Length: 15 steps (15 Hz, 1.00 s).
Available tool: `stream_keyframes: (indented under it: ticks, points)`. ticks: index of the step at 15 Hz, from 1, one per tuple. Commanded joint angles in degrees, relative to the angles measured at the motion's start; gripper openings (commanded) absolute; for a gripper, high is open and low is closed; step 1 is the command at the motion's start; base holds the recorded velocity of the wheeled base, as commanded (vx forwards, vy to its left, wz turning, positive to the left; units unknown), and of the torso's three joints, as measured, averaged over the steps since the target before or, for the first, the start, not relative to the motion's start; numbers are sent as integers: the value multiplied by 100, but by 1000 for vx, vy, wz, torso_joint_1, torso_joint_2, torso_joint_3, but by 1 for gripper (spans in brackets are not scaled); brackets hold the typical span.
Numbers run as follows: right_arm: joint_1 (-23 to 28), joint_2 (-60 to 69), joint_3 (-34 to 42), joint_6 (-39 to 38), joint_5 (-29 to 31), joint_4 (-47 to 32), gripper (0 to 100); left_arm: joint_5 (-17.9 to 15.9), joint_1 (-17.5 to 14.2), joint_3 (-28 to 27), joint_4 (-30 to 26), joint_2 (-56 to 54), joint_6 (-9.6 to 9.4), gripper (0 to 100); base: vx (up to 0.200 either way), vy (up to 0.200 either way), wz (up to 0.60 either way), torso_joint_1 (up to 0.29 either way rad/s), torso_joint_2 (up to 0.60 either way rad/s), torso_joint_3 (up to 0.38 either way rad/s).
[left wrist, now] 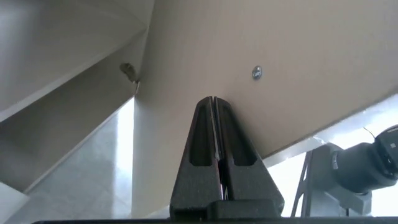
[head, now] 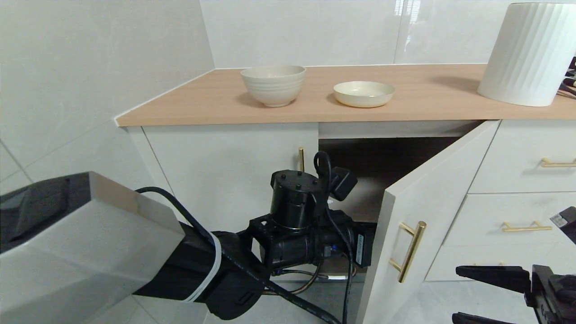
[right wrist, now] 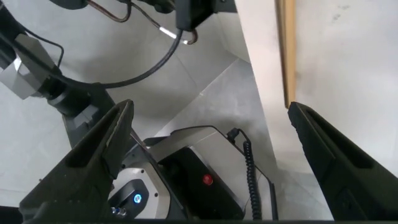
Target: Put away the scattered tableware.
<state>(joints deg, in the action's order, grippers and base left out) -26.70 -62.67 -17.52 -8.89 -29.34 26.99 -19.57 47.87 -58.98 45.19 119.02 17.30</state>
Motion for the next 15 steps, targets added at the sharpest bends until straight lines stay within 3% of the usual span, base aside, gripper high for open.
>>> stream_keyframes:
  ticks: [1,3,9,15]
  points:
    - [-11,53,3,1,-1,-1,100,5,3,-263,-230,69,2,0,0,0,0,0,0,0]
    - [-55,106,3,1,-45,8,100,14,3,-641,-617,148,2,0,0,0,0,0,0,0]
    - [-266,493,64,1,-63,-1,100,23,82,-1010,-977,341,2,0,0,0,0,0,0,0]
    - [-442,844,135,1,-423,-1,100,199,618,-1063,-1065,218,-7,0,-33,0,0,0,0,0]
